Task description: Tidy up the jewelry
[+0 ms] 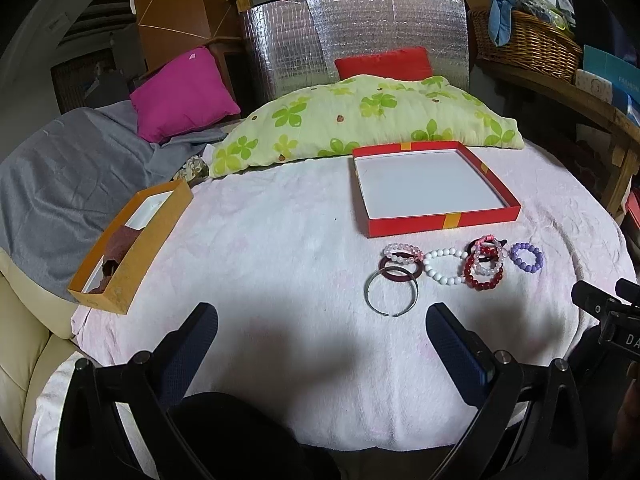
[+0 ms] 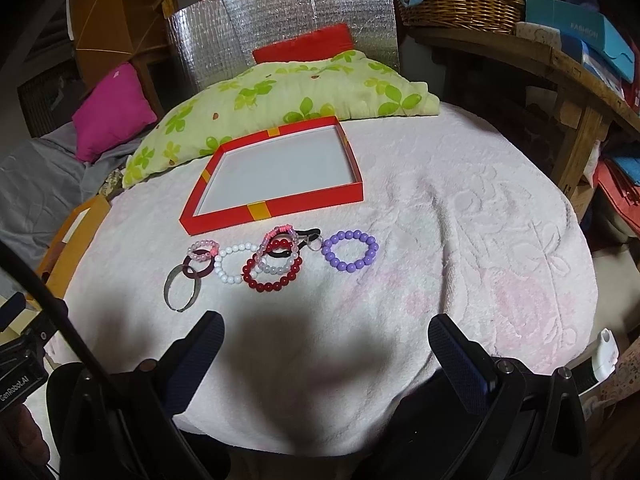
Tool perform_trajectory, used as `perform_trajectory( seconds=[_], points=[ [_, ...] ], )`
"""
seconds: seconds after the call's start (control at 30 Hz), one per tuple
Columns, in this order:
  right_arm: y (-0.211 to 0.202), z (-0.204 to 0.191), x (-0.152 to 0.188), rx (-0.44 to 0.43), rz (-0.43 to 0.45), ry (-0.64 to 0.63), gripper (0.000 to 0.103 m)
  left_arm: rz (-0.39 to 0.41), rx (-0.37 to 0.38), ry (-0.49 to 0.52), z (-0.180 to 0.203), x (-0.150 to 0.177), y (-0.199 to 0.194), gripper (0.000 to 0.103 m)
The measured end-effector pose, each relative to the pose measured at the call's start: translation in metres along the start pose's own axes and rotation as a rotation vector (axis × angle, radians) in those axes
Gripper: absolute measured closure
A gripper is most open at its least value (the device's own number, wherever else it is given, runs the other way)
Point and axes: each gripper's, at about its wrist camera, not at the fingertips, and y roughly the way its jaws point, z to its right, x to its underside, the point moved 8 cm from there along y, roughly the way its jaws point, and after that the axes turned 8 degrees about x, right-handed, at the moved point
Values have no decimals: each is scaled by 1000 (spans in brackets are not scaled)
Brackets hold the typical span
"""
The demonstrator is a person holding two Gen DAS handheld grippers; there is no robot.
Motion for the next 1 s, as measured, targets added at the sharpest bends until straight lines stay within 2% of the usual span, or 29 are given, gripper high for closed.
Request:
perform_trajectory(
  seconds=[1.0],
  points=[
    [10,-8,3,-28,-24,-13,0,-18,-3,-1,-3,6,7,0]
  ],
)
